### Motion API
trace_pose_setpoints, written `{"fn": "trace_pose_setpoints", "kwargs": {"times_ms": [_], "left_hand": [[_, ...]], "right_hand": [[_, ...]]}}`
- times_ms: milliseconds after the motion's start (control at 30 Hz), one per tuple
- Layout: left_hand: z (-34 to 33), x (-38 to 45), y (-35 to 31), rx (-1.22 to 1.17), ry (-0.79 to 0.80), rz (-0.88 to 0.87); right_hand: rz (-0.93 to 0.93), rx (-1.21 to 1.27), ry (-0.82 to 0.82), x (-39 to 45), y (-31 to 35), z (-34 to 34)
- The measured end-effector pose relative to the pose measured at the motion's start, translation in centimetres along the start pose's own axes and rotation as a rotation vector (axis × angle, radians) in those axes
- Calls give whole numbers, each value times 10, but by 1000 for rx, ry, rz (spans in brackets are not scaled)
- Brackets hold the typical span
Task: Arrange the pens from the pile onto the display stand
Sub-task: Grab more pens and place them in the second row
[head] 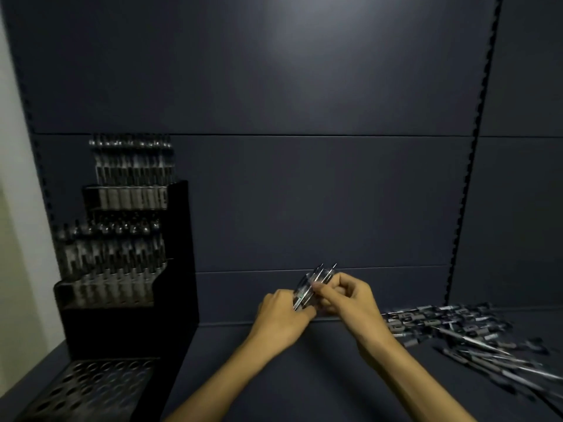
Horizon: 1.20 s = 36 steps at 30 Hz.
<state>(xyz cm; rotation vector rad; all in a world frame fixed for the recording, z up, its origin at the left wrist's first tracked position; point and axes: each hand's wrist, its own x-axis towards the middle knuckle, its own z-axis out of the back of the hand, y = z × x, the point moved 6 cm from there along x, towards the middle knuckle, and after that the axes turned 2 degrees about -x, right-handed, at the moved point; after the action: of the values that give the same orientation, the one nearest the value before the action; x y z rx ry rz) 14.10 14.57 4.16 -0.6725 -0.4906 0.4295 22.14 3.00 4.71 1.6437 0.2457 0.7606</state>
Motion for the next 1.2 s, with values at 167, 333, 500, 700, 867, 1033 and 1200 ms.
{"fn": "trace_pose_setpoints", "kwargs": {"times_ms": [167, 333, 500, 700, 867, 1033, 1200], "left_hand": [[18, -14, -3, 15, -21, 4], [43, -32, -2, -2, -75, 1], [75, -51, 19, -9, -108, 30], [132, -65, 57, -22, -130, 18], [193, -81, 89, -26, -127, -34], [251, -89, 121, -37, -134, -85], [276, -89, 154, -45, -129, -62]], "right_hand": [[-4, 96, 49, -16, 9, -13], [-36, 197, 101, -30, 15, -30], [2, 188, 102, -39, 24, -65], [56, 177, 109, -51, 42, -130], [82, 203, 24, -60, 56, -195], [114, 196, 23, -63, 71, -254], [102, 214, 44, -59, 73, -292]]}}
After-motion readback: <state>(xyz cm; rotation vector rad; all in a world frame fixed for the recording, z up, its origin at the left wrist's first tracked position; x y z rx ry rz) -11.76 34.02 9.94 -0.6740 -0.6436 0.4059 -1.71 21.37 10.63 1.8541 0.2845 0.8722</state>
